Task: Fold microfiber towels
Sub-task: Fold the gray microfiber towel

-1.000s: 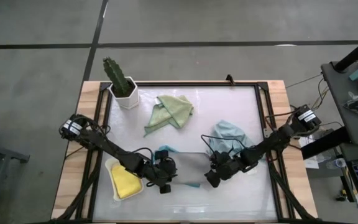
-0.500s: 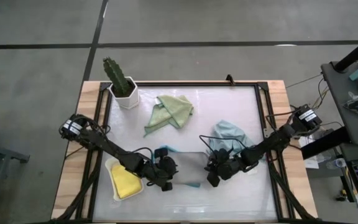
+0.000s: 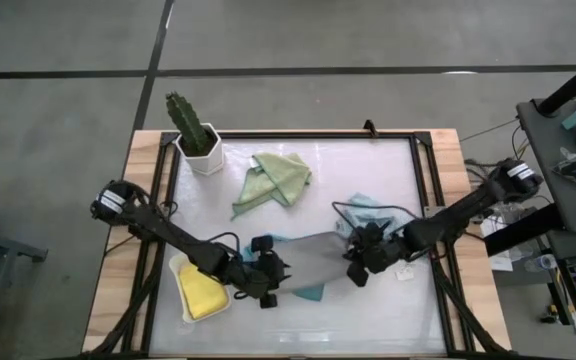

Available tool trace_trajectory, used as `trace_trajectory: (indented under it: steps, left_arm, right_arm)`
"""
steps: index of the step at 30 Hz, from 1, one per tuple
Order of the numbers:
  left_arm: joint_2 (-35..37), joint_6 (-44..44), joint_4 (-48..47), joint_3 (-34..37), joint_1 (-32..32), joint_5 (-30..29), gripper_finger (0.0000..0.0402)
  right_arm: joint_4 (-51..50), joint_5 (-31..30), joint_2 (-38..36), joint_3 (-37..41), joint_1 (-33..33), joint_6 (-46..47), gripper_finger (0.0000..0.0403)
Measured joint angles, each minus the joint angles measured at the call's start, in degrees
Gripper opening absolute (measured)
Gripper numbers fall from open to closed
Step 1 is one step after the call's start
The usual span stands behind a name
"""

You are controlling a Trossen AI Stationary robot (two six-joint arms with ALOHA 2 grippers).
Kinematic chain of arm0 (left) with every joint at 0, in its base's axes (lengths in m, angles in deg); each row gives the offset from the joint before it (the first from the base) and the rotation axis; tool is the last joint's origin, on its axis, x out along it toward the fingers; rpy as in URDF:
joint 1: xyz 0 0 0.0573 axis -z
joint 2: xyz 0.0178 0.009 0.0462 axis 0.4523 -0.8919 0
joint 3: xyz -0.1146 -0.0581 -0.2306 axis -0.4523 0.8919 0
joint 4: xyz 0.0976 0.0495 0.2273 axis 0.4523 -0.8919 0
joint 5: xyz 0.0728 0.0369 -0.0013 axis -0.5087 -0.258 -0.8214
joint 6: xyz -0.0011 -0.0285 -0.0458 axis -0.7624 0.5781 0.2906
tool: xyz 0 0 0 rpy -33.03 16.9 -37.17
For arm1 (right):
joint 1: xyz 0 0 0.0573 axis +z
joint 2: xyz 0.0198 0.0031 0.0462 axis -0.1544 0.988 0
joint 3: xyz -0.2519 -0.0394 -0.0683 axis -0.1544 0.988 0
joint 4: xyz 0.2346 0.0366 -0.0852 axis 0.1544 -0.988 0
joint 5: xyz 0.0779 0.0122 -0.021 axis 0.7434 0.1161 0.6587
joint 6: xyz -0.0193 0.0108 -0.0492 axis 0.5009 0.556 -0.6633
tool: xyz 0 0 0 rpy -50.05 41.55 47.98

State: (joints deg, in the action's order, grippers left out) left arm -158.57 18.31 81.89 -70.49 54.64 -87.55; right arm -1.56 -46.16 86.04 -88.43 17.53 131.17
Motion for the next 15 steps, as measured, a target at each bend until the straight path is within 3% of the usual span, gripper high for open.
trace_trajectory:
  steps: [6, 15]
  left_arm:
    - [4.10, 0.15, -2.98, 0.17, 0.24, 1.20, 0.0097]
    - [5.07, 2.85, -6.62, 1.28, 0.94, 4.18, 0.0097]
  right_arm:
    - [-6.46, 1.41, -5.24, 0.00, -1.92, 0.08, 0.0009]
    - [-6.68, 1.86, -4.33, -0.07, -2.47, 1.25, 0.0009]
